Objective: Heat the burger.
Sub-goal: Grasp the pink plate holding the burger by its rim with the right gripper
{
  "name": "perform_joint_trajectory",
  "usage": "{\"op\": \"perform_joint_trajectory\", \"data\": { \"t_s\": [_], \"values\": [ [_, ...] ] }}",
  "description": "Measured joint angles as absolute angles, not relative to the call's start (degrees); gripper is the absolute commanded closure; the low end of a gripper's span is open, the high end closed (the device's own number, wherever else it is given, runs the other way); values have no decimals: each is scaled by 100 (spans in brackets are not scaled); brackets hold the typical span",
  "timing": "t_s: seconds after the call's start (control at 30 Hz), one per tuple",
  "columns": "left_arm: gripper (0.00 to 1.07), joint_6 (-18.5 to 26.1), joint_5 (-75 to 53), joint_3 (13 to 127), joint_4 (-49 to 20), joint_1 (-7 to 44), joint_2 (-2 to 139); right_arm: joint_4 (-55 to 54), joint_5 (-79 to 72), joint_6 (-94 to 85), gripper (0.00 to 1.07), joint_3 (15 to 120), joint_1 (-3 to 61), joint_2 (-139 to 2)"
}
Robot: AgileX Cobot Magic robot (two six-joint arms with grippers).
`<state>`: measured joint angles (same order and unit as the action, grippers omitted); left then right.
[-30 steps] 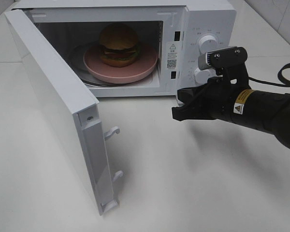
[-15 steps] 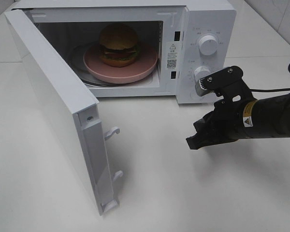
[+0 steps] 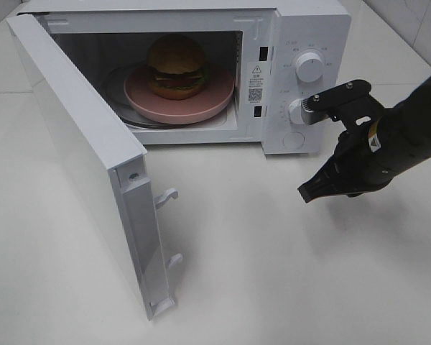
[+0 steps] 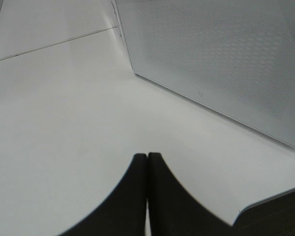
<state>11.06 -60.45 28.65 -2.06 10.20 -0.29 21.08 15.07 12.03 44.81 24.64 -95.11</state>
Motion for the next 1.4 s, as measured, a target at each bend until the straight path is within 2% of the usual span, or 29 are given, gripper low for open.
{"op": "perform_joint_trajectory", "data": {
  "t_s": [0.07,0.1,0.13,0.23,0.3,0.4,0.5,0.67,0.7,0.73,0.8,0.83,0.87,0.9,0.93,0.97,1.0,1.03,1.07,1.4],
  "values": [
    [106,1106,-6045,2865,-206,1020,-29,1020,2372,246,100,4887,2464,-9517],
    [106,1106,-6045,2865,-206,1020,-29,1020,2372,246,100,4887,2464,-9517],
    [106,1106,-6045,2865,-206,1020,-29,390,2767,-309,100,5082,2464,-9517],
    [106,1106,-6045,2865,-206,1020,-29,0,2979,-607,99,5191,2464,-9517],
    [106,1106,-6045,2865,-206,1020,-29,-1163,3633,-1495,98,5546,2464,-9517],
    [106,1106,-6045,2865,-206,1020,-29,-1358,3741,-1621,98,5598,2464,-9517],
    [106,1106,-6045,2865,-206,1020,-29,-2040,3965,-2051,95,5781,2464,-9517],
    [106,1106,-6045,2865,-206,1020,-29,-2320,3913,-2441,90,5810,2464,-9517],
    [106,1106,-6045,2865,-206,1020,-29,-2532,3822,-2819,84,5810,2464,-9517],
    [106,1106,-6045,2865,-206,1020,-29,-2532,3822,-2819,84,5810,2464,-9517],
    [106,1106,-6045,2865,-206,1020,-29,-2859,3684,-3363,72,5810,2515,-9517],
    [106,1106,-6045,2865,-206,1020,-29,-2859,3684,-3363,72,5810,2515,-9517],
    [106,1106,-6045,2865,-206,1020,-29,-2991,3541,-3782,63,5810,2641,-9517],
    [106,1106,-6045,2865,-206,1020,-29,-2991,3541,-3782,63,5810,2641,-9517],
    [106,1106,-6045,2865,-206,1020,-29,-3042,3369,-4154,55,5810,2836,-9517],
    [106,1106,-6045,2865,-206,1020,-29,-3042,3369,-4154,55,5810,2836,-9517],
    [106,1106,-6039,2865,-206,1020,-29,-3077,3157,-4400,49,5810,3037,-9517],
    [106,1106,-6039,2865,-206,1020,-29,-3077,3157,-4400,49,5810,3037,-9517],
    [106,1106,-6039,2865,-206,1020,-29,-3083,2842,-4578,44,5810,3243,-9517],
    [106,1106,-6039,2865,-206,1020,-29,-2630,1490,-5409,42,5867,3936,-9534]
  ]
}}
